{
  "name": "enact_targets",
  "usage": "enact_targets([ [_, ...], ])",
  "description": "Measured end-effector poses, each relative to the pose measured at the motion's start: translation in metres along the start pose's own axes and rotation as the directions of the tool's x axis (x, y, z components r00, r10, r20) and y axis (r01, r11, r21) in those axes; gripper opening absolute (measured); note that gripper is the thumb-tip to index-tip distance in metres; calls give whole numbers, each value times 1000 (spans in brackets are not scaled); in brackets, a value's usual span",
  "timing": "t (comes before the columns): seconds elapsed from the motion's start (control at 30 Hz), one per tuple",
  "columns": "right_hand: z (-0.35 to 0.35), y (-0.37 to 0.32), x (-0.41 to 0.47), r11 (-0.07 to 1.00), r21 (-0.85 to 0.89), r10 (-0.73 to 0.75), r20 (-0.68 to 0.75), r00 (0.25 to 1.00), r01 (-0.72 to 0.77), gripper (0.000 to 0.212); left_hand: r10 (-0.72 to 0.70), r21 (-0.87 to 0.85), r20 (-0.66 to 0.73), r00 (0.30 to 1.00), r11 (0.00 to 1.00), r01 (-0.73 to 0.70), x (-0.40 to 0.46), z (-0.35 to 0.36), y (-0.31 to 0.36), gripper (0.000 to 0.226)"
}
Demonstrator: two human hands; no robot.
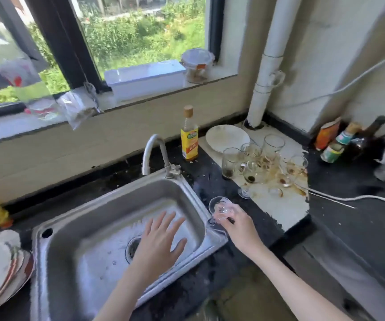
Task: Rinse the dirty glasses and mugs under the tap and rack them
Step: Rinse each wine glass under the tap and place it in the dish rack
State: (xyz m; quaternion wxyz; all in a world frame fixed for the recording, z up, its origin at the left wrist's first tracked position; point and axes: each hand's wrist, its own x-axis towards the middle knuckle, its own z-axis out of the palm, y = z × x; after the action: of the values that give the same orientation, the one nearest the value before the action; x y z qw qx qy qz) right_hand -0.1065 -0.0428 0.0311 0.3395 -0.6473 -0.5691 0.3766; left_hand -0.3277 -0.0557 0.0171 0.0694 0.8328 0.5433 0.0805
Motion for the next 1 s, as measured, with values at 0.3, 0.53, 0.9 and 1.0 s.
enact_targets([
  [0.3,-99,64,-144,974,118,224,-348,910,-195,27,386,-62,197,901,922,-382,7,27,141,58],
  [0.53,-188,132,-294,909,242,417,-561,715,-340,18,690,-87,258,676,714,-695,-16,51,306,64],
  [0.9,-356,222,-548,796,407,574,-744,343,-447,19,928,-192,241,284,332,-924,-114,94,617,55],
  [1.0,-395,238,-590,768,448,599,-755,266,-456,23,946,-177,240,216,262,-949,-128,99,680,52],
])
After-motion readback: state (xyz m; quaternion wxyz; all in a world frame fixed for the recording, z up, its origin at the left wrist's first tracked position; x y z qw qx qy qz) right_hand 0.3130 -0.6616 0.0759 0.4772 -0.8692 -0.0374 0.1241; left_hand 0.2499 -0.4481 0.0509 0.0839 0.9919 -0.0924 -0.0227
